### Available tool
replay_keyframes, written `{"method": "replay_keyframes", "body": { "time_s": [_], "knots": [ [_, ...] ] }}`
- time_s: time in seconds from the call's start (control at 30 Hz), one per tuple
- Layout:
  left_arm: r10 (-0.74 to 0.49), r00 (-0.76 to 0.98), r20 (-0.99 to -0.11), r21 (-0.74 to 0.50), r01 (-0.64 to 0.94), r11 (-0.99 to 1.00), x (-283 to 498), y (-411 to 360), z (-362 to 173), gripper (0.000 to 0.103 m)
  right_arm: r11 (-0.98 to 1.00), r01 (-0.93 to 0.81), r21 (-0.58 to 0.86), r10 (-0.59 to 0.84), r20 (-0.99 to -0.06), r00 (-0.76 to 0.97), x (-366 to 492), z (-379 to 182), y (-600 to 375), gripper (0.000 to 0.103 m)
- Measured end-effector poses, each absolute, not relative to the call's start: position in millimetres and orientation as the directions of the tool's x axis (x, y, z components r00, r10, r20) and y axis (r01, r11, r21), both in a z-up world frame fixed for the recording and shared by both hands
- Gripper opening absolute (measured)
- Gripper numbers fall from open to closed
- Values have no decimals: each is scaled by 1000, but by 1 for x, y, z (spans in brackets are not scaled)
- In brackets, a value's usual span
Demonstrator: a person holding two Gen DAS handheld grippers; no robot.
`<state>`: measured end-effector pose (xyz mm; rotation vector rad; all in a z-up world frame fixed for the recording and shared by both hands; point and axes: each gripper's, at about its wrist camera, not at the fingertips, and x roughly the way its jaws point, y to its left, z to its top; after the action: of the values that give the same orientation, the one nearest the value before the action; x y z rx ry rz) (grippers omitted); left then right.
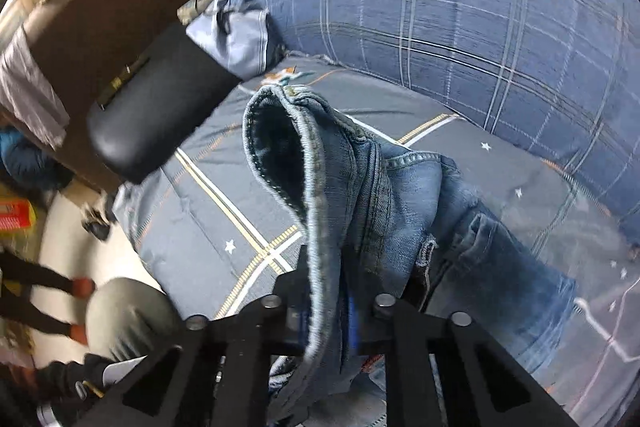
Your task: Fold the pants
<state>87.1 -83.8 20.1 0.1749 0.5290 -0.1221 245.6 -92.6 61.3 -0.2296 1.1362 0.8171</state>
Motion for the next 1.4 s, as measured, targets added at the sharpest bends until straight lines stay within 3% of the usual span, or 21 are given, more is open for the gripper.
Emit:
{"method": "replay_keyframes", "body": {
  "time_s": [0.2, 0.3, 0.4, 0.67, 0.83, 0.97, 1.07, 1.23, 1.4],
  "knots": [
    [-183, 841, -510, 98, 268, 959, 86, -86, 46, 21, 688, -570, 449, 664, -706, 246, 239, 73, -154, 9],
    [-267, 773, -575, 66, 369, 927, 101, -98, 52, 21, 617, -512, 597, 775, -573, 266, 244, 66, -197, 8],
    [-342, 697, -630, 3, 443, 896, 123, -114, 50, 21, 586, -424, 691, 810, -513, 284, 254, 44, -237, 7],
    [-388, 583, -713, -37, 521, 853, 175, -179, 26, 22, 656, -253, 711, 742, -548, 386, 281, 16, -304, 7],
    [-397, 505, -766, -101, 516, 851, 189, -190, -5, 25, 739, -26, 673, 629, -675, 387, 293, -26, -336, 7],
    [-413, 518, -749, -107, 521, 847, 184, -178, 0, 25, 740, 65, 670, 605, -704, 372, 297, -39, -344, 7],
    [-424, 554, -717, -115, 506, 855, 175, -167, 6, 25, 730, 32, 682, 608, -671, 425, 295, -26, -348, 10],
    [-383, 594, -707, -69, 481, 874, 162, -166, 6, 28, 732, -18, 681, 583, -613, 533, 284, 4, -353, 36],
    [-351, 606, -713, -52, 454, 890, 162, -177, 9, 27, 727, -66, 684, 590, -572, 570, 271, 14, -350, 37]
  ]
}}
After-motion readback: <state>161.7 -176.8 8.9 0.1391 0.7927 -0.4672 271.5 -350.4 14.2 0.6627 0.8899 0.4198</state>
